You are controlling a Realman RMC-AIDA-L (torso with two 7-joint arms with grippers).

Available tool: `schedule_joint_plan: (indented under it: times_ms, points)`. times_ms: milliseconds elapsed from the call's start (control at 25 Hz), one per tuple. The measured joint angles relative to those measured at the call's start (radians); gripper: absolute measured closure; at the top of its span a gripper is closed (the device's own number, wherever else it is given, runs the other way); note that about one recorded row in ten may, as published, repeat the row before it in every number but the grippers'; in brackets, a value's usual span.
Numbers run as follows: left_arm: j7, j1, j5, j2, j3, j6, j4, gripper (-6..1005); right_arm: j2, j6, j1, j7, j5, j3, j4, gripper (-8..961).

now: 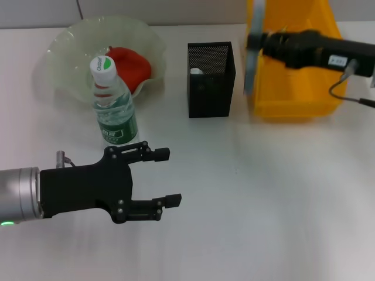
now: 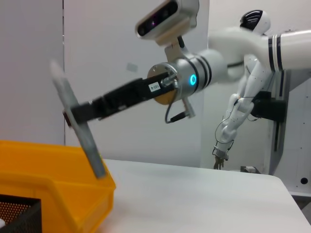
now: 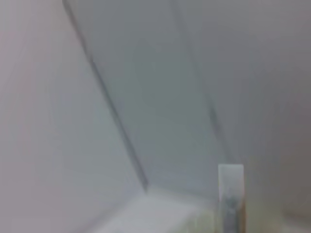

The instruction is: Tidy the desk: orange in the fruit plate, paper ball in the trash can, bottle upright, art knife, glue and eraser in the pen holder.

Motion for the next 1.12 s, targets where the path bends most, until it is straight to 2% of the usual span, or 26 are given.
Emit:
schedule_joint_plan:
  times_ms: [160, 400, 520, 720, 1120]
  points:
    - [0.018, -0.006, -0.008, -0.001, -0.003, -0.002, -0.024, 189, -0.001, 0.001, 0.047, -0.297, 0.192, 0.075, 0.243, 812]
    - [0.024, -0.007, -0.023, 0.0, -0.001, -0.002, -0.034, 189, 0.004, 0.035, 0.137, -0.671, 0.344, 0.096, 0.498, 813]
    - [0.038, -0.006, -0.023, 0.001, -0.003, -0.002, -0.037, 189, 0.006, 0.064, 0.203, -0.838, 0.367, 0.098, 0.616, 814]
    - [0.047, -0.006, -0.024, 0.001, -0.005, -0.002, -0.038, 189, 0.008, 0.139, 0.261, -0.93, 0.37, 0.088, 0.69, 812]
    - [0.048, -0.013, -0.024, 0.0, 0.001, -0.005, -0.039, 189, 0.01, 0.173, 0.314, -1.1, 0.367, 0.085, 0.768, 799]
